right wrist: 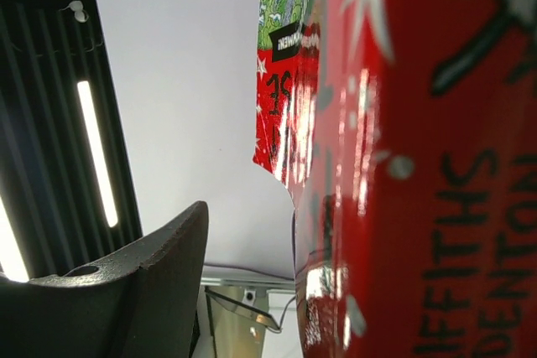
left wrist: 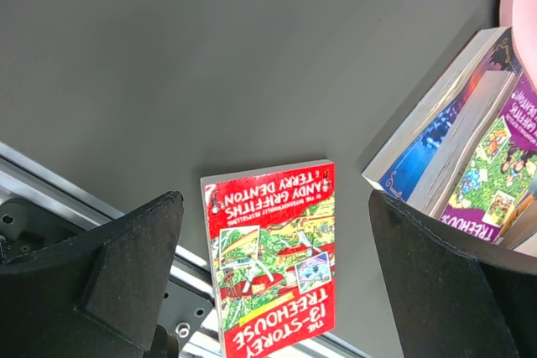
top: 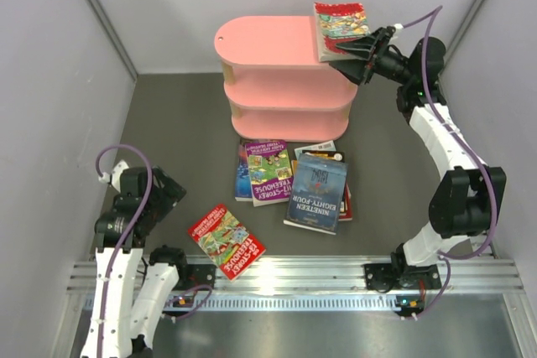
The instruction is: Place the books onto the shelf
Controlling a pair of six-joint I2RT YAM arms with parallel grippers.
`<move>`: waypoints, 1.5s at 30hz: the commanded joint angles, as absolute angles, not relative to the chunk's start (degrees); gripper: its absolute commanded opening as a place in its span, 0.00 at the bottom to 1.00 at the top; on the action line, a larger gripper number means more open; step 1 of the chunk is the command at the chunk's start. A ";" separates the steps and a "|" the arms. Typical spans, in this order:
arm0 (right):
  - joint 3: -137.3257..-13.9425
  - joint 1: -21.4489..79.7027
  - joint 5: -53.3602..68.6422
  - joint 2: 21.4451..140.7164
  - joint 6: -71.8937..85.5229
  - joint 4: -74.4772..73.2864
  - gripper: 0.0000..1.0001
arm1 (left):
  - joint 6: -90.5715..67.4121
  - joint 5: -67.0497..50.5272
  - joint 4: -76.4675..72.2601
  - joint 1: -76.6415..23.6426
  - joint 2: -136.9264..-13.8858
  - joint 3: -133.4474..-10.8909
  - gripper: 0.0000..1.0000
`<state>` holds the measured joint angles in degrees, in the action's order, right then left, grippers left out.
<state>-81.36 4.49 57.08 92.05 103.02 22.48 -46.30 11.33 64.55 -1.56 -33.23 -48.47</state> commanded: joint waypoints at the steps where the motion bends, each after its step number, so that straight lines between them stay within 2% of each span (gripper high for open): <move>1: -81.83 4.57 56.69 90.17 103.10 31.73 0.00 | -46.84 12.48 64.77 -1.41 -33.05 -50.80 0.97; 8: -80.24 4.75 55.90 90.88 102.13 31.73 0.01 | -47.72 12.83 65.21 -1.41 -31.91 -50.01 0.97; 11: -79.81 5.27 55.90 90.88 102.13 31.73 0.10 | -47.64 13.01 65.21 -1.41 -31.90 -50.10 0.97; 14: -79.19 5.54 55.81 90.35 102.04 31.55 0.25 | -47.64 13.09 65.21 -1.41 -31.90 -50.27 0.98; 15: -79.10 5.54 55.72 90.18 101.95 31.64 0.37 | -47.64 13.18 65.30 -1.41 -31.73 -50.27 0.98; 19: -79.28 5.45 55.64 89.74 102.30 32.43 0.51 | -47.46 13.45 65.57 -1.41 -31.38 -50.36 0.98; 22: -79.10 5.54 55.63 89.12 102.57 32.52 0.68 | -47.37 13.88 66.00 -1.41 -31.29 -50.71 0.98; 24: -78.75 5.45 55.55 88.60 102.57 32.52 0.99 | -47.20 13.97 66.09 -1.41 -31.20 -50.89 0.98; 32: -76.91 5.45 56.07 86.66 102.57 32.87 1.00 | -46.85 14.15 66.53 -1.41 -30.68 -51.06 0.98; 36: -75.94 5.36 57.21 81.93 98.11 27.69 1.00 | -46.23 14.76 66.80 -1.41 -30.41 -51.76 0.98; 39: -76.99 5.88 56.52 75.53 81.35 5.69 1.00 | -45.36 14.59 67.06 -1.41 -30.67 -52.82 0.98; 40: -77.17 6.32 55.47 73.67 71.38 -7.25 1.00 | -45.00 14.42 67.15 -1.41 -30.76 -52.82 0.98; 43: -74.89 10.27 48.28 66.03 55.88 -21.14 1.00 | -44.47 12.31 66.36 -1.41 -31.20 -51.51 0.98; 45: -69.89 15.70 42.38 61.64 51.35 -29.06 1.00 | -44.91 9.60 65.40 -1.41 -31.55 -50.37 0.98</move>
